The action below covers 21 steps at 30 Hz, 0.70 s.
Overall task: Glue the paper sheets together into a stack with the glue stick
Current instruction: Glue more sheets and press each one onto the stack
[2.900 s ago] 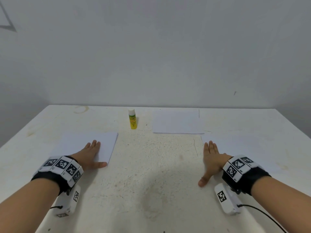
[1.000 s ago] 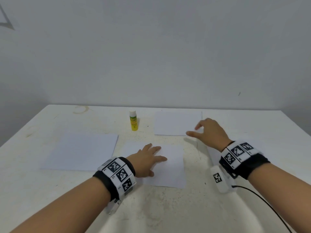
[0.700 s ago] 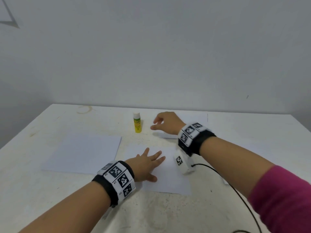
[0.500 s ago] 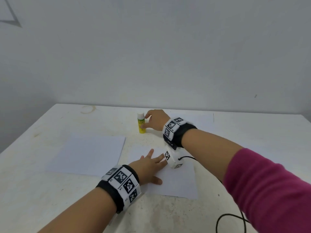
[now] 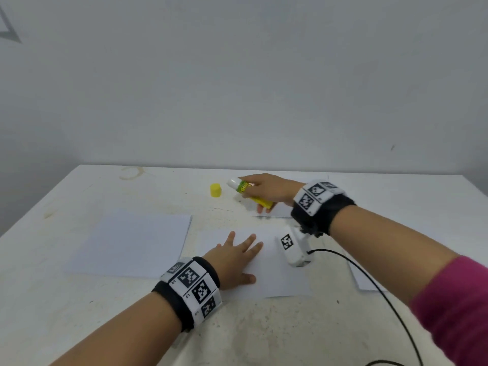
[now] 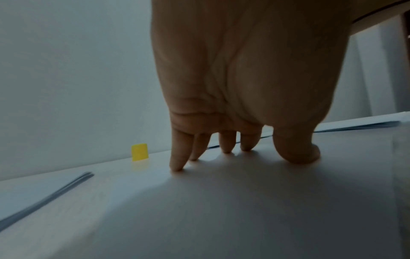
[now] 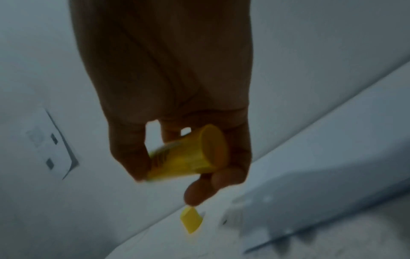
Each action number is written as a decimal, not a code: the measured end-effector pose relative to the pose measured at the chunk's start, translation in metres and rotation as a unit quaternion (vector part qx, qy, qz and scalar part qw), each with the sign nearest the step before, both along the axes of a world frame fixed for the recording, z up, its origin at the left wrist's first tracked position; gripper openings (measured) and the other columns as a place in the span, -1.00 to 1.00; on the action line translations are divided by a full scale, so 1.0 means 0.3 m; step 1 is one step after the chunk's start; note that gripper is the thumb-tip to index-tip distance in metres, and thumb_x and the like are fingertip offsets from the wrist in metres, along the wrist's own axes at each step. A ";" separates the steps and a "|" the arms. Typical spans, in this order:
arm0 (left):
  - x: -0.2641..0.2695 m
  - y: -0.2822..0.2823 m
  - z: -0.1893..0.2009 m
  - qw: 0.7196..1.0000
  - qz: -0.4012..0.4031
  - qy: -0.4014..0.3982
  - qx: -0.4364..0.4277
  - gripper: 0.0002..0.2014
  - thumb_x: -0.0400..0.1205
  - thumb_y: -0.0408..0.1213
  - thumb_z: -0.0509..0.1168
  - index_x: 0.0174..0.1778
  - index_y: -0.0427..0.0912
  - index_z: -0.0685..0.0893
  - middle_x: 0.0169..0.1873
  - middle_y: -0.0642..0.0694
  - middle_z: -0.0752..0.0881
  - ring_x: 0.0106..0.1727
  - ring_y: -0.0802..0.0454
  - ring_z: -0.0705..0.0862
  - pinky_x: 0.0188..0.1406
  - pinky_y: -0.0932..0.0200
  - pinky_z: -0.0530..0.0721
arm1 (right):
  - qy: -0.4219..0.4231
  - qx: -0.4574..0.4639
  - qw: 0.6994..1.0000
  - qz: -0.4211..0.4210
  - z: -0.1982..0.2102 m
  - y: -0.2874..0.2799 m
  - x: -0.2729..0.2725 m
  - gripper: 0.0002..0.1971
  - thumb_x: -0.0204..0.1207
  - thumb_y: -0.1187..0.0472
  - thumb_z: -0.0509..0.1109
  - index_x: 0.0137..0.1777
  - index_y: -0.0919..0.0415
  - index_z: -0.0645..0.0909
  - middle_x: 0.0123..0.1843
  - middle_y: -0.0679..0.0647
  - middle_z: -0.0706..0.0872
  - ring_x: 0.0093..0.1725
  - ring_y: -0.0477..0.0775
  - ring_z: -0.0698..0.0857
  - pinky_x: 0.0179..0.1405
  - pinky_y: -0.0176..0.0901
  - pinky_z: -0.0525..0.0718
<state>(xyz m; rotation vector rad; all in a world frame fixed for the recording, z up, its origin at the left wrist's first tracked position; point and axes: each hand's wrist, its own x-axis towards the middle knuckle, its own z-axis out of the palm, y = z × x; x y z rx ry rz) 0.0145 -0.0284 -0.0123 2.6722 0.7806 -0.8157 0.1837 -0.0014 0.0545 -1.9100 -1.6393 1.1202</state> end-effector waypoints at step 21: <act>0.023 -0.031 0.020 0.998 -0.019 -0.003 0.065 -0.18 0.66 0.23 0.12 0.71 -0.01 -0.14 0.70 -0.03 -0.11 0.60 -0.26 0.11 0.41 -0.16 0.47 | -0.115 0.142 0.978 -0.101 -0.146 -0.246 0.096 -0.66 0.45 0.29 0.51 0.10 0.14 0.42 -0.10 0.13 0.68 -0.16 0.15 0.65 -0.24 -0.16 0.59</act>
